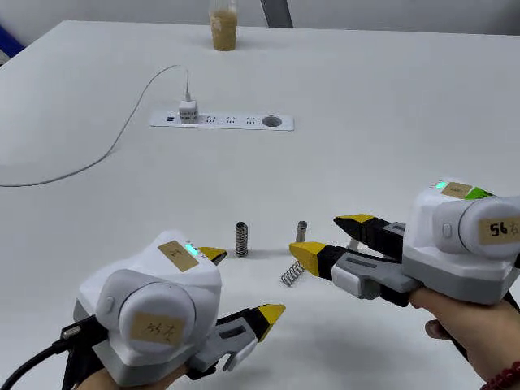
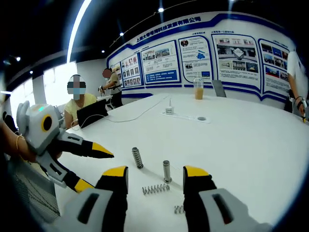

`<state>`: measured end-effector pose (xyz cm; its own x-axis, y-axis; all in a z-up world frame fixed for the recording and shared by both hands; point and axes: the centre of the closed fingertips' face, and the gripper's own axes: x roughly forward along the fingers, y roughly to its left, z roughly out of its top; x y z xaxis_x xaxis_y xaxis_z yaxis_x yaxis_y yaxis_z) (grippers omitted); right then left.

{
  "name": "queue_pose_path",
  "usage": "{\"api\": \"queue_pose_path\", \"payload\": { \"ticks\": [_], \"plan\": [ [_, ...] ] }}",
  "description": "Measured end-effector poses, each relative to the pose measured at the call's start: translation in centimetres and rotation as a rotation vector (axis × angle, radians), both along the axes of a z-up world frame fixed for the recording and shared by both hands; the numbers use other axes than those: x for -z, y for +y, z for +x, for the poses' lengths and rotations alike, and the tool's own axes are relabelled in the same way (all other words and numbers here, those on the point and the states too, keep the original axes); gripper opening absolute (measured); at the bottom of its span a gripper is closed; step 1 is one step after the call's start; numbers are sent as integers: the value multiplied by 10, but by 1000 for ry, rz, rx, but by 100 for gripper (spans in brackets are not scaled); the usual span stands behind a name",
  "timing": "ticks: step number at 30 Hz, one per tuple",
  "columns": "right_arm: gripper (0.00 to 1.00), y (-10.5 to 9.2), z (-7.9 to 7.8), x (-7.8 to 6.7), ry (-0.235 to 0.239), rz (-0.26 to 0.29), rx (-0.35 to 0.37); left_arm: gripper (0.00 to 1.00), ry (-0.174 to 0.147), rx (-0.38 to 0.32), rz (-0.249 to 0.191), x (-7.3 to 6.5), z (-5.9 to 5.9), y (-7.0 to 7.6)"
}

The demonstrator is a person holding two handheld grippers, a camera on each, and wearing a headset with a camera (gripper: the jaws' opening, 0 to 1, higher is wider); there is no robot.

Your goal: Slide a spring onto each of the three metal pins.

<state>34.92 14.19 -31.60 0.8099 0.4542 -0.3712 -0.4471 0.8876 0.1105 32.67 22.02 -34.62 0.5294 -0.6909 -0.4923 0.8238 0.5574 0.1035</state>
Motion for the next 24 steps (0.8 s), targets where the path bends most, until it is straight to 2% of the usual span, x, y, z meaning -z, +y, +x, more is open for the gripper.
{"api": "queue_pose_path", "payload": {
  "ticks": [4, 9, 16, 18, 20, 24],
  "plan": [
    [49, -7, -4, 0, 1, 3, 11, 52, -1, 12, 13, 3, 3, -5],
    [50, -16, -11, 0, 7, 13, 21, 52, 17, 38, 7, 5, 6, -17],
    [52, -24, -21, -2, 7, 16, 21, 44, 12, 52, 23, 12, 12, -26],
    [52, -27, -23, -2, 6, 16, 22, 42, 26, 51, 20, 15, 13, -28],
    [52, -29, -25, -2, 6, 17, 23, 40, 53, 44, 5, 17, 14, -31],
    [55, -31, -31, 1, 8, -7, 9, 38, 75, 36, -6, 20, 17, -34]
  ]
}}
